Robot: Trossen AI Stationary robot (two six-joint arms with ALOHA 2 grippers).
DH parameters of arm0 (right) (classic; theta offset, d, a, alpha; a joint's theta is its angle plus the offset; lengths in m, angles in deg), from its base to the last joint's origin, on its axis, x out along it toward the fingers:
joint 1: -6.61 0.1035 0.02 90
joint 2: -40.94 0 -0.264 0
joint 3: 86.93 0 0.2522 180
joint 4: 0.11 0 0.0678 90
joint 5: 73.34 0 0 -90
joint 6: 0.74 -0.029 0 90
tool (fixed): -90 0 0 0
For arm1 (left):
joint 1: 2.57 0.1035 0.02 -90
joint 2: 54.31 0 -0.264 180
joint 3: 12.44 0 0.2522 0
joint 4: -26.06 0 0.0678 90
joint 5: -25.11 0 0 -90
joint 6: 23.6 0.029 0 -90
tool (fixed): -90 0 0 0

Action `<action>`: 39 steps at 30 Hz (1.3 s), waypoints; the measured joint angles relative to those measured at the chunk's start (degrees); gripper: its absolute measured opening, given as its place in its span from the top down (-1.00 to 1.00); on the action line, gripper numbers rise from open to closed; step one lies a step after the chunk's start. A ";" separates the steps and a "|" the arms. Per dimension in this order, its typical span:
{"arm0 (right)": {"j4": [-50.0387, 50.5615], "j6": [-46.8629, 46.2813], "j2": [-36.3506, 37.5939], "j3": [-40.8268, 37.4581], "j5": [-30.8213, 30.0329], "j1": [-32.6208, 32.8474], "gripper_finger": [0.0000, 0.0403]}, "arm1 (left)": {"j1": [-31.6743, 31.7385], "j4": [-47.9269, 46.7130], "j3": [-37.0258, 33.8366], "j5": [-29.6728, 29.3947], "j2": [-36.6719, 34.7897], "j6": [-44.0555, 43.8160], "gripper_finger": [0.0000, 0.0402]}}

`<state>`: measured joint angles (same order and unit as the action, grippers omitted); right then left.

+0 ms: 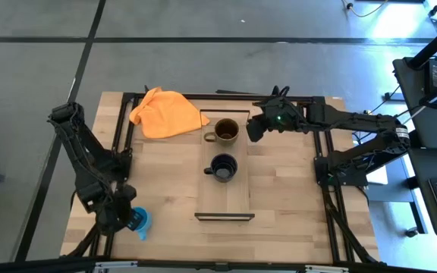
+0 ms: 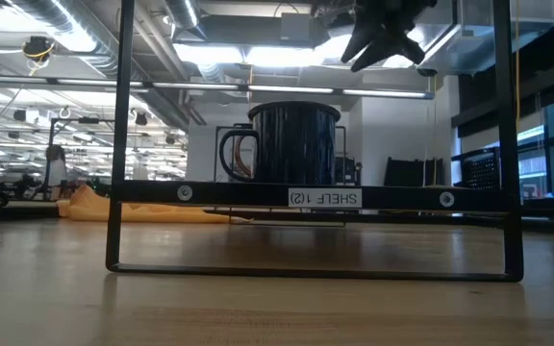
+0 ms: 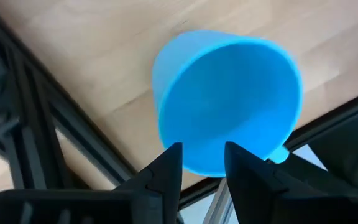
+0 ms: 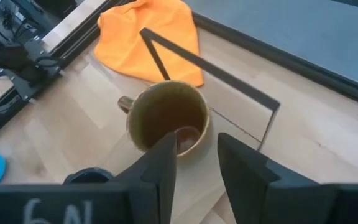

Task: Stack small to large cups/mugs on shelf
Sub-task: Put the light blue mug on the shelf

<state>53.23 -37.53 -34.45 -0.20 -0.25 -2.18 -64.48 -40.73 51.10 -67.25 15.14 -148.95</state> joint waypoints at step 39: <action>-2.48 2.44 0.00 0.02 5.06 -6.36 0.41 | 2.35 -3.30 0.02 -6.19 9.20 11.93 0.95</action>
<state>50.75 -35.09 -34.45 -0.18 4.80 -8.55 -62.14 -44.03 51.12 -73.44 24.34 -137.02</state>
